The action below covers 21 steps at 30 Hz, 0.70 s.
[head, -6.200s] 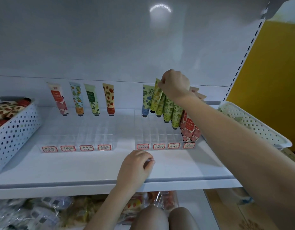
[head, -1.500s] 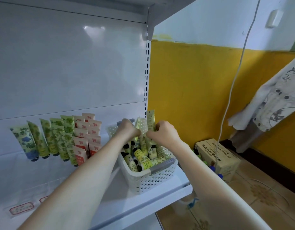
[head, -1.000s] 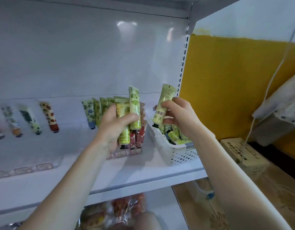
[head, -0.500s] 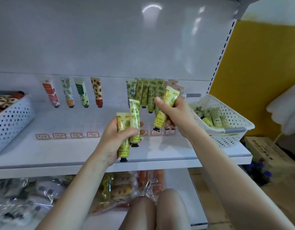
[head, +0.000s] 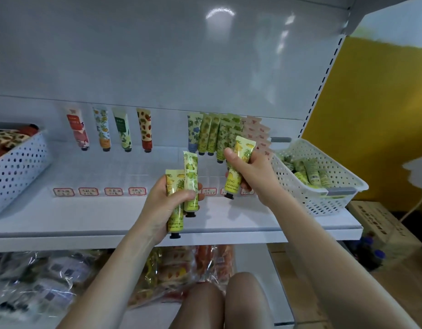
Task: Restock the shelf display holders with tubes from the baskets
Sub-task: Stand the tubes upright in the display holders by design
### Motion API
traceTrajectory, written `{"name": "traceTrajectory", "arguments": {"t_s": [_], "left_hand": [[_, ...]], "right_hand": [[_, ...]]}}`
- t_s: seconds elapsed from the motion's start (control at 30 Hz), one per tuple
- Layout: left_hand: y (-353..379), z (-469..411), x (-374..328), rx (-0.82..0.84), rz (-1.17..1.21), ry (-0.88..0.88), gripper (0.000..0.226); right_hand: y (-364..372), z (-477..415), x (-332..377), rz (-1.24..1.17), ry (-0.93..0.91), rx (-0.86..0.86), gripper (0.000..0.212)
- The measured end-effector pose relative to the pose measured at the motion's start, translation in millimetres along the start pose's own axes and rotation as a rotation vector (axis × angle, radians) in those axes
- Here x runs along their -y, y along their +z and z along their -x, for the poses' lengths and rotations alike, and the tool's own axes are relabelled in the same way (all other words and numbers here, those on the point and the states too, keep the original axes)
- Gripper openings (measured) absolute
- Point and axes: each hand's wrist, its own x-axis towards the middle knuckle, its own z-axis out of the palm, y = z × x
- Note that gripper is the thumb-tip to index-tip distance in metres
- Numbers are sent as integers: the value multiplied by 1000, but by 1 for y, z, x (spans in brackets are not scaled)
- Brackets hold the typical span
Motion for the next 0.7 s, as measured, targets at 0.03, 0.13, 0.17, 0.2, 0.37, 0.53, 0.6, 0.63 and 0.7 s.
{"name": "traceTrajectory", "arguments": {"t_s": [0.03, 0.13, 0.17, 0.2, 0.37, 0.53, 0.6, 0.63, 0.7], "left_hand": [[-3, -3, 3, -28, -7, -5, 26], [-18, -14, 20, -196, -113, 7, 19], [-22, -17, 25, -251, -154, 12, 18], [-25, -20, 29, -299, -176, 17, 17], [-24, -27, 34, -320, -211, 83, 17], [-26, -29, 36, -338, -186, 61, 18], [-28, -29, 37, -343, -196, 54, 17], [-28, -29, 38, -343, -199, 54, 17], [-29, -30, 38, -340, -195, 54, 16]], "right_hand": [[1, -1, -2, 6, 16, -6, 30], [6, -9, -4, 14, 135, -8, 31], [9, -13, -4, 22, 164, 8, 31], [12, -18, -4, 41, 169, 27, 30], [22, -47, 10, 237, 12, -19, 28], [27, -76, 20, 423, -117, -136, 24], [31, -85, 20, 457, -140, -137, 17], [33, -88, 19, 477, -138, -132, 15], [37, -92, 18, 515, -121, -122, 16]]}}
